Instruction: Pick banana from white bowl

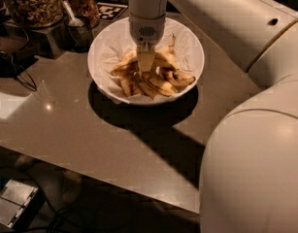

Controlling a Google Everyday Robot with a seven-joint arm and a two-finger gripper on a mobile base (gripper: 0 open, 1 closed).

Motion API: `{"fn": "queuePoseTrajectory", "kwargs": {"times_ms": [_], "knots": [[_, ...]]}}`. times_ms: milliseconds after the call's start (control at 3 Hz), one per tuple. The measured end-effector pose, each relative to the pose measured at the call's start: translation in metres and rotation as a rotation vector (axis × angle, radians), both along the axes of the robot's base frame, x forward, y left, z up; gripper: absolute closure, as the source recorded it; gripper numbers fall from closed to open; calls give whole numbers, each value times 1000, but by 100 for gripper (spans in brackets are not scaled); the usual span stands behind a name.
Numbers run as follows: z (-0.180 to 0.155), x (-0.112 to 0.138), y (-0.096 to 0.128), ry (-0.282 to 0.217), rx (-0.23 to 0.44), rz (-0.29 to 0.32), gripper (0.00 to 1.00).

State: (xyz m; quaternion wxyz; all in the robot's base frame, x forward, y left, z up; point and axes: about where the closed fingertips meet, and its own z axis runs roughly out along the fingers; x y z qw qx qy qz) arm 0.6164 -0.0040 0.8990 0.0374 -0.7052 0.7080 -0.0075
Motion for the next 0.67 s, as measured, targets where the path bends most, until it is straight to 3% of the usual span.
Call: {"fn": "queuePoseTrajectory", "kwargs": {"times_ms": [333, 667], "knots": [[0, 1, 2, 0, 0, 0, 100], [-5, -1, -2, 0, 0, 0, 100]]}}
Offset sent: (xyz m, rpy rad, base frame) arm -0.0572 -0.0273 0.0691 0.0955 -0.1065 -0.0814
